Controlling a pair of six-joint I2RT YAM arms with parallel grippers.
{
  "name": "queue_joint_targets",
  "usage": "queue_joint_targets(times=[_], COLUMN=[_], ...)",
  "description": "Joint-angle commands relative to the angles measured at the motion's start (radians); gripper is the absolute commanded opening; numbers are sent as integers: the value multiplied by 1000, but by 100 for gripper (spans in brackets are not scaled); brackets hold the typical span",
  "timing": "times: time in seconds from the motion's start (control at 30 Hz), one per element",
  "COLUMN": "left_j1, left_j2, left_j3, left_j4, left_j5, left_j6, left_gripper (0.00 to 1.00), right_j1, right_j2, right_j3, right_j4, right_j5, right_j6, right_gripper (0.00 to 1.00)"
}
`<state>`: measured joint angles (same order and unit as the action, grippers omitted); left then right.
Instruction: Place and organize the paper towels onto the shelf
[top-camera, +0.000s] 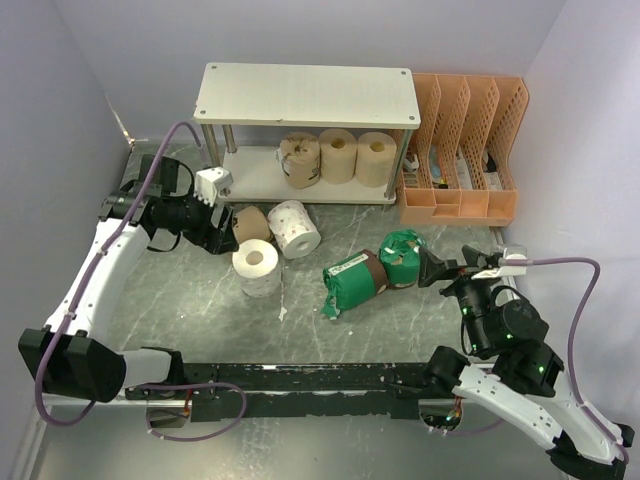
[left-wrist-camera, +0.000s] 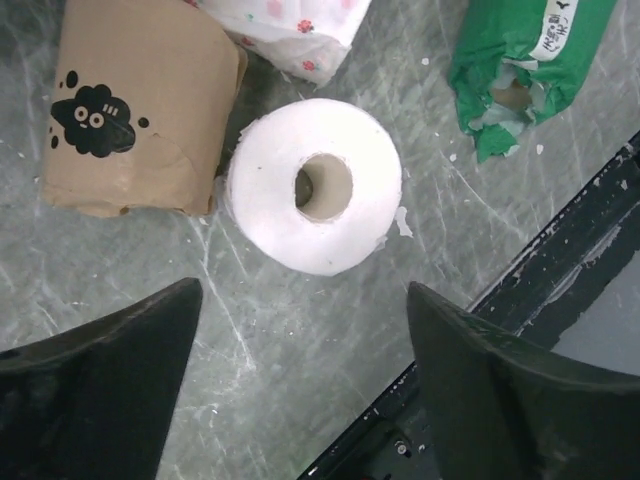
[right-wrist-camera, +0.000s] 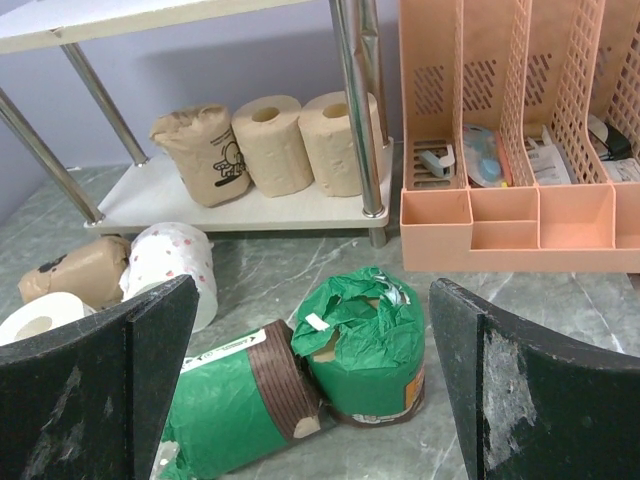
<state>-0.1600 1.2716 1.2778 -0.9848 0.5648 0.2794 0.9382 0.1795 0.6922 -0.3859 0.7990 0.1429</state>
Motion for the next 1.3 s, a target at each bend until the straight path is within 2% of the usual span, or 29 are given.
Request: queue_joint_targets(times=[0.0,0.07,0.1,0.27,0.37,0.53,0.73,1.0,1.27], left_j1=[4,4,6,10,20,25,32,185,188], left_j2=[-9,15,22,-6,-33,49,62,63,102], left_j3=[-16,-37,-57,-188,-264,-250,-259,-338,-386], left_j4=[42,75,94,226,344,381,548,679,728], left_j5=[-44,-171,-191,-23,-53,-37,-173,-76,5], left_j6=[-45,-133,-153,-193,-264,-283,-390,-575,-606], left_gripper=[99,98,98,98,98,98,98,98,98], right_j1=[5,6,5,7,6,5,5,5,5], right_j2=[4,2,0,-18,-22,-27,-43,-35,-46], right_j3=[-6,-7,-7,-10,-10,-11,-13,-14,-16], right_j4=[11,13,13,18,18,18,18,20,23], right_j5=[-5,5,10,14,12,18,19,29,40], right_j6=[3,4,6,6,6,7,10,10,12], right_gripper=[100,100,100,100,100,100,100,100,100])
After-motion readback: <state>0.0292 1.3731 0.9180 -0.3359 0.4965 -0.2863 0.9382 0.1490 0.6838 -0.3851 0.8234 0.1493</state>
